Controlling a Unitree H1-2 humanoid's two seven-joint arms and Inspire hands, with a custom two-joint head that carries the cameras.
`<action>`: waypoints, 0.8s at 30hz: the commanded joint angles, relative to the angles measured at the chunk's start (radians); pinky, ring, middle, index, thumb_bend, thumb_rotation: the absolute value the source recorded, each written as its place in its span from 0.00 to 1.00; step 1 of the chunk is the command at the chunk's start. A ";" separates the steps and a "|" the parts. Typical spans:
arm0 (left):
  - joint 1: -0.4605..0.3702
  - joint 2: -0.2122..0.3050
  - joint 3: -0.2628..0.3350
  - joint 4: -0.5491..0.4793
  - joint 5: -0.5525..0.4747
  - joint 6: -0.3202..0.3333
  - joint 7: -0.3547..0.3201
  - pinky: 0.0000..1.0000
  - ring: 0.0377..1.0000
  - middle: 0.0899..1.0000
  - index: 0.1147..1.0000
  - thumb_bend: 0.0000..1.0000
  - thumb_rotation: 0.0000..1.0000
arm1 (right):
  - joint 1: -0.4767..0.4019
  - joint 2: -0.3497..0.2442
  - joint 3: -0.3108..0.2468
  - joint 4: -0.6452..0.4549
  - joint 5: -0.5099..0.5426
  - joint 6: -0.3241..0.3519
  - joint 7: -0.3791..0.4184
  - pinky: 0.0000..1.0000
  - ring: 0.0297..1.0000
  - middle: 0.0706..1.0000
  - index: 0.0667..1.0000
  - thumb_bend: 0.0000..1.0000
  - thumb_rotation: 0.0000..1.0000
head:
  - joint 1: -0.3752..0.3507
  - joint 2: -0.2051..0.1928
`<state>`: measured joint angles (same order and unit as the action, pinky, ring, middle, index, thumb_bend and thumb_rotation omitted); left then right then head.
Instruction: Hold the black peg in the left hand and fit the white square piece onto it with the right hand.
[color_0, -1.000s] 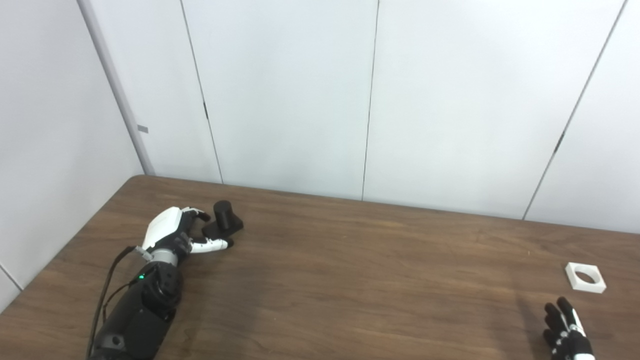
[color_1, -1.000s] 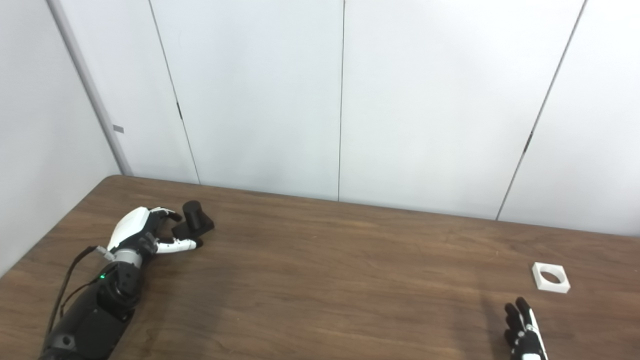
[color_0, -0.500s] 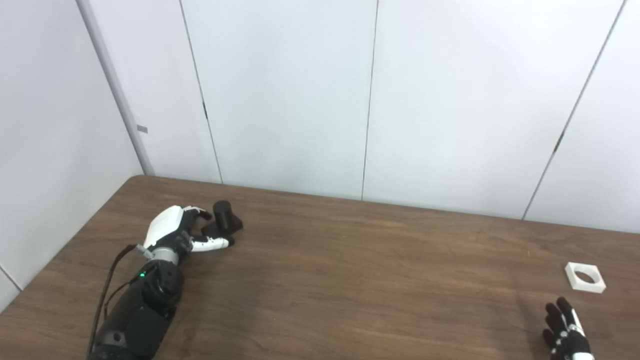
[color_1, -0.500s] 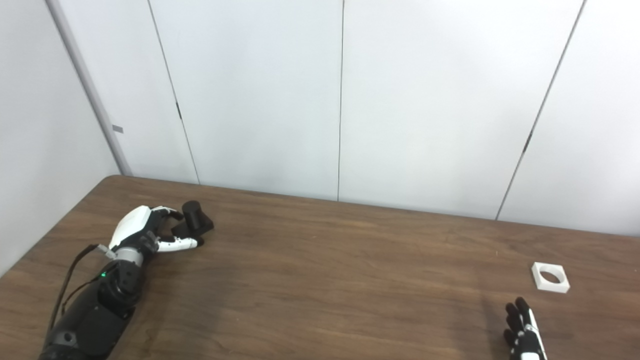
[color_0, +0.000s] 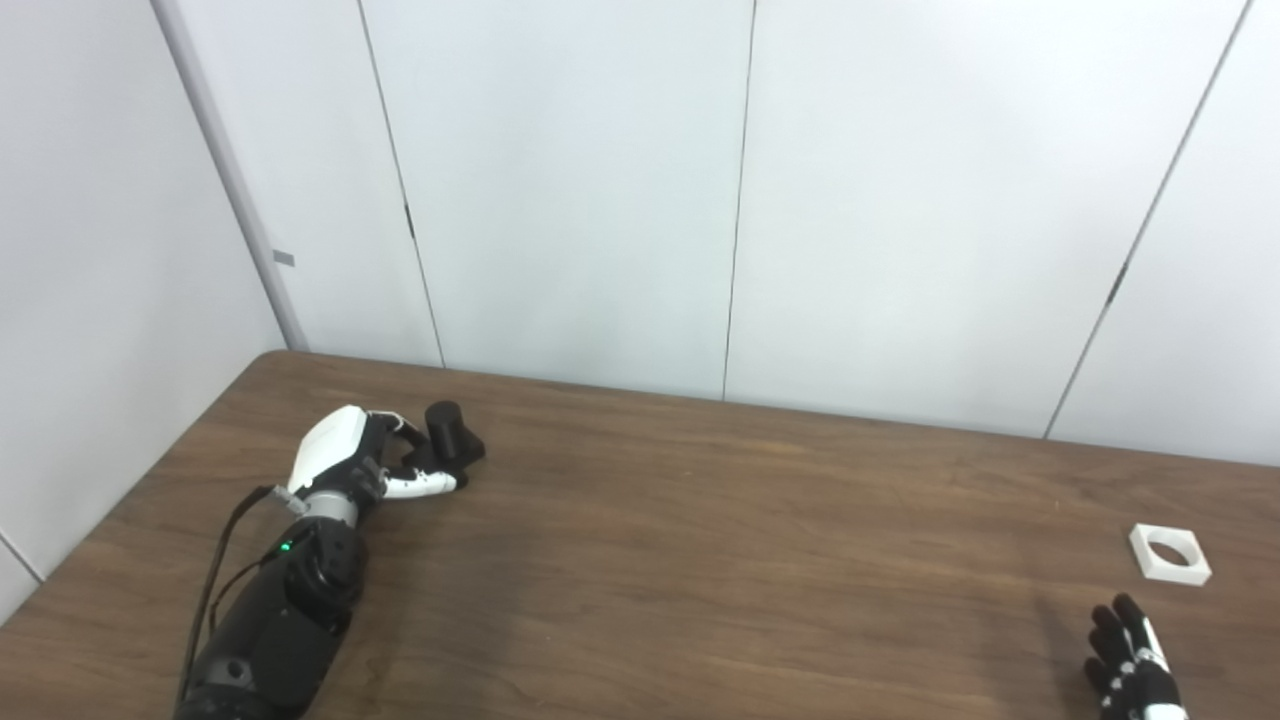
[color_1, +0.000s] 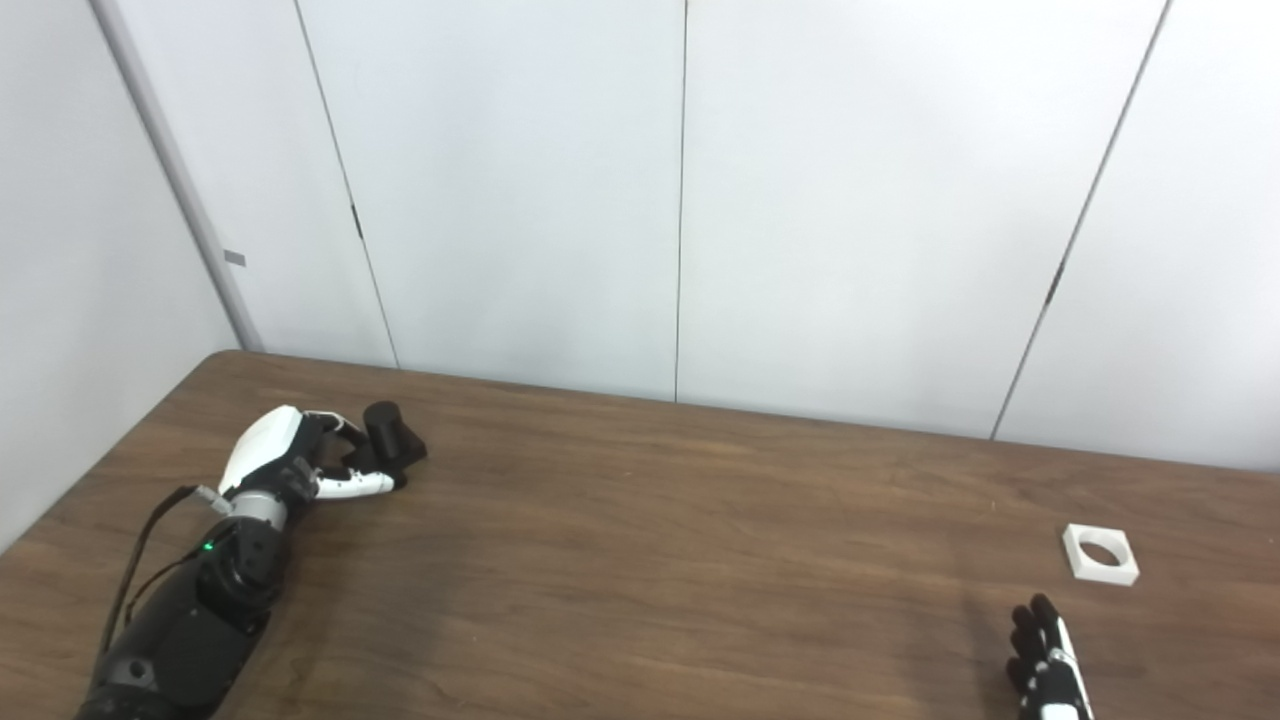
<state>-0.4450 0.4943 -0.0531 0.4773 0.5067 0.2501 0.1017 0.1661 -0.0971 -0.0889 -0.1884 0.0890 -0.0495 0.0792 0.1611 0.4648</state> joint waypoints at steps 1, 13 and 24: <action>-0.033 0.033 -0.003 0.001 0.007 -0.031 0.018 1.00 0.91 0.77 0.42 0.53 0.06 | 0.035 0.017 0.014 0.012 0.005 -0.012 0.000 1.00 1.00 0.98 1.00 0.52 1.00 | 0.001 0.001; -0.032 0.032 0.002 0.000 -0.011 -0.034 0.008 0.94 0.91 0.75 0.42 0.52 0.05 | 0.037 0.019 0.013 0.000 0.003 -0.003 -0.006 1.00 1.00 0.98 1.00 0.51 1.00 | -0.001 0.012; 0.023 0.036 0.002 -0.089 -0.045 -0.034 -0.040 0.81 0.87 0.74 0.42 0.52 0.05 | 0.040 0.019 0.017 -0.009 0.001 0.006 -0.009 1.00 1.00 0.98 1.00 0.51 1.00 | -0.018 0.032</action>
<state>-0.4212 0.5153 -0.0505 0.4233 0.4718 0.2165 0.0774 0.1716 -0.0944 -0.0829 -0.1989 0.0882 -0.0396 0.0734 0.1427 0.4954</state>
